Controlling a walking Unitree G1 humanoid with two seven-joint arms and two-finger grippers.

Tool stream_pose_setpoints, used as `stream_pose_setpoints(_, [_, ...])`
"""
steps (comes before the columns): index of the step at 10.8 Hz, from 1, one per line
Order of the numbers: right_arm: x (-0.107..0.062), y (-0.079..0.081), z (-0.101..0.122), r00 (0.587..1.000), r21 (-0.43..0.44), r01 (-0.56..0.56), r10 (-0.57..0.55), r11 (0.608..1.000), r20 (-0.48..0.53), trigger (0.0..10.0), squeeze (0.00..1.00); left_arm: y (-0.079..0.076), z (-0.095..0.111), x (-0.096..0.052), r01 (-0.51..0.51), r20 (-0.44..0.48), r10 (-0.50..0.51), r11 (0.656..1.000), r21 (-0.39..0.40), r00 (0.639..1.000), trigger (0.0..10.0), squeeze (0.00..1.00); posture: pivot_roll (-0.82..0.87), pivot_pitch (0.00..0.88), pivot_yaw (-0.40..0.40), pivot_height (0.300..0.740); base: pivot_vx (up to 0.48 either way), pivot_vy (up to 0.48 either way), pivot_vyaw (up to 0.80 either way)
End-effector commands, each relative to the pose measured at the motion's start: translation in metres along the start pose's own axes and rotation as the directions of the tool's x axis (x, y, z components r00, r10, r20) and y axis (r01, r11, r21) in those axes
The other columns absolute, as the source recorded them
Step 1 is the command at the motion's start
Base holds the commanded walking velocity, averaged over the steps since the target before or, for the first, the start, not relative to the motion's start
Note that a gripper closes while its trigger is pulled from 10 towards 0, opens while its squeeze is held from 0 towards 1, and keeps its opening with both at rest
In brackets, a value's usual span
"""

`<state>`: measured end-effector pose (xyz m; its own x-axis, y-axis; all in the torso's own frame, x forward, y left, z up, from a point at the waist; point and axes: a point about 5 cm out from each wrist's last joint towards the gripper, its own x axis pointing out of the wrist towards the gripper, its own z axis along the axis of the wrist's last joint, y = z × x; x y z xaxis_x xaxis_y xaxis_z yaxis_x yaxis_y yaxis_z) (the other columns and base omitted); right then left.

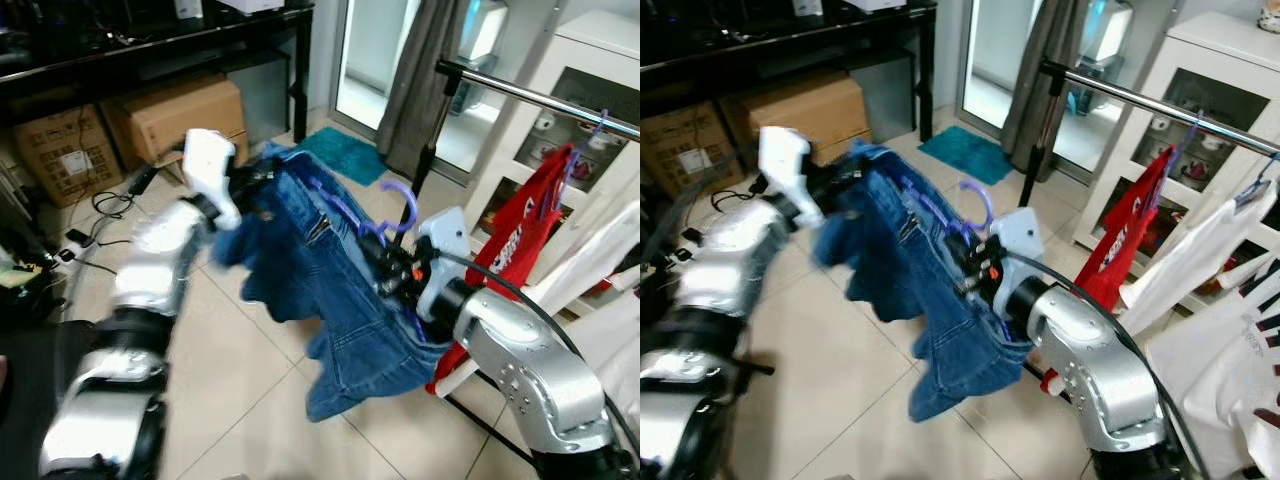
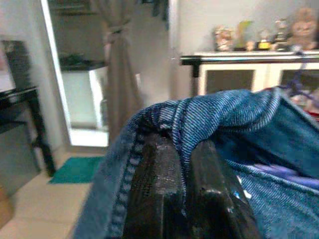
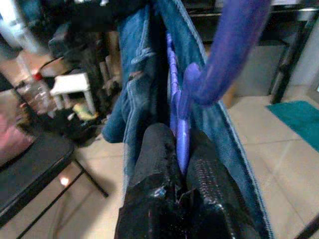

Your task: Hang hanger

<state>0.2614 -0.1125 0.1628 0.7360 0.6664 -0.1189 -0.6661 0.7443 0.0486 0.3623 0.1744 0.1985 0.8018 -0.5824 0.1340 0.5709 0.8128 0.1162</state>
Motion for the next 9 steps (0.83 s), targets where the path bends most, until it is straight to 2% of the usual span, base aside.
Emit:
stream_pose_setpoints(1, [-0.008,0.003,0.0,0.998,-0.017,-0.066,0.066,0.998,0.0,0.0,0.0,0.031,0.029,-0.01,-0.14,0.088,0.138,0.99,0.014,0.987,0.0,0.0,-0.19,0.0,-0.029,0.74,0.0,0.0,0.0])
stream_pose_setpoints(2, [-0.013,0.005,0.002,0.994,-0.019,-0.105,0.105,0.994,0.005,0.0,0.0,0.049,0.039,-0.015,-0.238,0.102,0.234,0.971,0.026,0.967,0.0,0.0,-0.18,0.0,-0.032,0.74,0.0,0.0,0.0])
stream_pose_setpoints(3, [-0.017,0.007,0.007,0.99,-0.011,-0.136,0.136,0.991,0.024,0.0,0.0,0.07,0.047,-0.023,-0.36,0.104,0.353,0.932,0.053,0.93,0.0,0.0,-0.18,0.0,-0.03,0.74,0.0,0.0,0.0])
stream_pose_setpoints(4, [-0.022,0.005,0.014,0.985,0.004,-0.164,0.163,0.986,0.055,0.0,0.0,0.089,0.049,-0.032,-0.478,0.07,0.473,0.871,0.115,0.878,0.0,0.0,-0.19,0.0,-0.015,0.74,0.0,0.0,0.0])
stream_pose_setpoints(5, [-0.023,0.0,0.016,0.984,0.013,-0.164,0.163,0.986,0.071,0.0,0.0,0.091,0.046,-0.031,-0.487,0.047,0.485,0.866,0.119,0.874,0.0,0.0,-0.19,0.0,-0.008,0.74,0.0,0.0,0.0])
stream_pose_setpoints(6, [-0.018,-0.011,0.02,0.986,0.059,-0.124,0.117,0.991,0.122,0.0,0.0,0.07,0.029,-0.011,-0.354,-0.03,0.359,0.929,0.109,0.933,0.0,0.0,-0.19,0.0,-0.008,0.74,0.0,0.0,0.0])
stream_pose_setpoints(7, [-0.004,-0.014,0.023,0.985,0.139,-0.019,-0.005,0.99,0.17,0.0,0.0,0.032,0.006,0.011,-0.152,-0.09,0.159,0.985,0.075,0.983,0.0,0.0,-0.2,0.0,-0.009,0.74,0.0,0.0,0.0])
stream_pose_setpoints(8, [0.003,-0.015,0.024,0.976,0.183,0.08,-0.114,0.98,0.186,0.0,0.0,0.012,-0.004,0.018,-0.057,-0.107,0.063,0.997,0.055,0.992,0.0,0.0,-0.2,0.0,-0.005,0.74,0.0,0.0,0.0])
stream_pose_setpoints(9, [0.01,-0.025,0.02,0.932,0.229,0.28,-0.321,0.932,0.168,0.0,0.0,-0.025,-0.024,0.023,0.109,-0.144,-0.106,0.994,0.012,0.984,0.0,0.0,-0.21,0.0,0.009,0.74,0.0,0.0,0.0])
